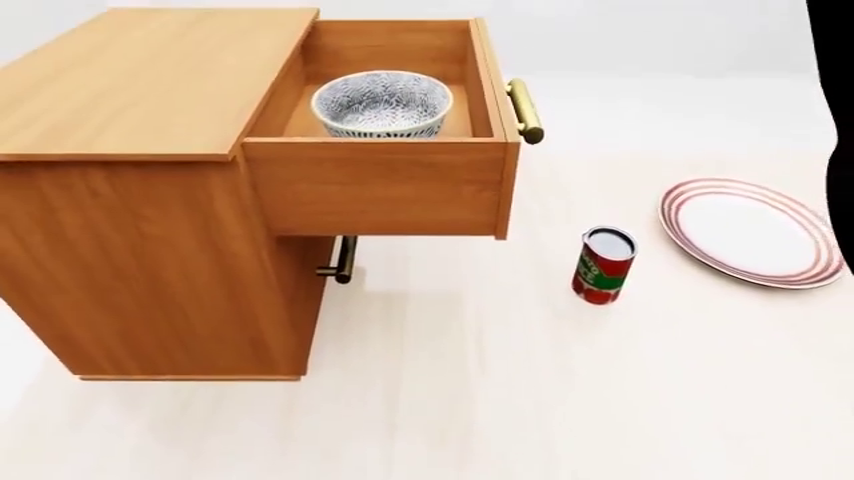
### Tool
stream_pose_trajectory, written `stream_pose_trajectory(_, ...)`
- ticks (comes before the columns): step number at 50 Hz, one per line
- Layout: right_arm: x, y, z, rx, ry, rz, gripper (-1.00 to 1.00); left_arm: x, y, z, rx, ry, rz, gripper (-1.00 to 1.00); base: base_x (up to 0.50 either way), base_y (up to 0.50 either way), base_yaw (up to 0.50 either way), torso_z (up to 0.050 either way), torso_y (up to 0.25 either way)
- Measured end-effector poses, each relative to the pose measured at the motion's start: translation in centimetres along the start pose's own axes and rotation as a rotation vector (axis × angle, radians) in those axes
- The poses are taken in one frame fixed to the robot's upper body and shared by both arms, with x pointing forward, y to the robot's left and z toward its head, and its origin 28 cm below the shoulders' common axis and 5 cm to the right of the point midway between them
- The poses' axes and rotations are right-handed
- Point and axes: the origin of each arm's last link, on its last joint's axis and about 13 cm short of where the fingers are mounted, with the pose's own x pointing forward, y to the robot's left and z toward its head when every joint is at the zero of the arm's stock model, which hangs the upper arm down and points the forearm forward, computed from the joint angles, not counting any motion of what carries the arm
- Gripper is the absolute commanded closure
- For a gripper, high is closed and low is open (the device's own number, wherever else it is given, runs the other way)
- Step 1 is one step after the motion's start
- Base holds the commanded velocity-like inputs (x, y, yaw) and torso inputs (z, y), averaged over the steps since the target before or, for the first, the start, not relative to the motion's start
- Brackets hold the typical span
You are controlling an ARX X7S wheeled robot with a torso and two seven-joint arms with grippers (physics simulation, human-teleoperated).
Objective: Put the bowl in the top drawer of the cabinet.
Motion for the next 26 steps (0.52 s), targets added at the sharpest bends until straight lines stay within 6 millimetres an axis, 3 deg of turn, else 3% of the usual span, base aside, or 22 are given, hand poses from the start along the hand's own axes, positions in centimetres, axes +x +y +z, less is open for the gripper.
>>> stream_pose_trajectory(17,-2.5,1.2,-3.0,0.129,-0.101,-0.208,-1.00,0.0,0.0,0.0,-0.026,0.021,-0.013,-1.00,0.00,0.00,0.00,-0.015,0.213)
stream_pose_trajectory(26,-4.0,3.4,-4.2,0.220,-0.189,-0.349,-1.00,0.0,0.0,0.0,-0.044,0.030,-0.008,-1.00,0.00,0.00,0.00,-0.015,0.213)
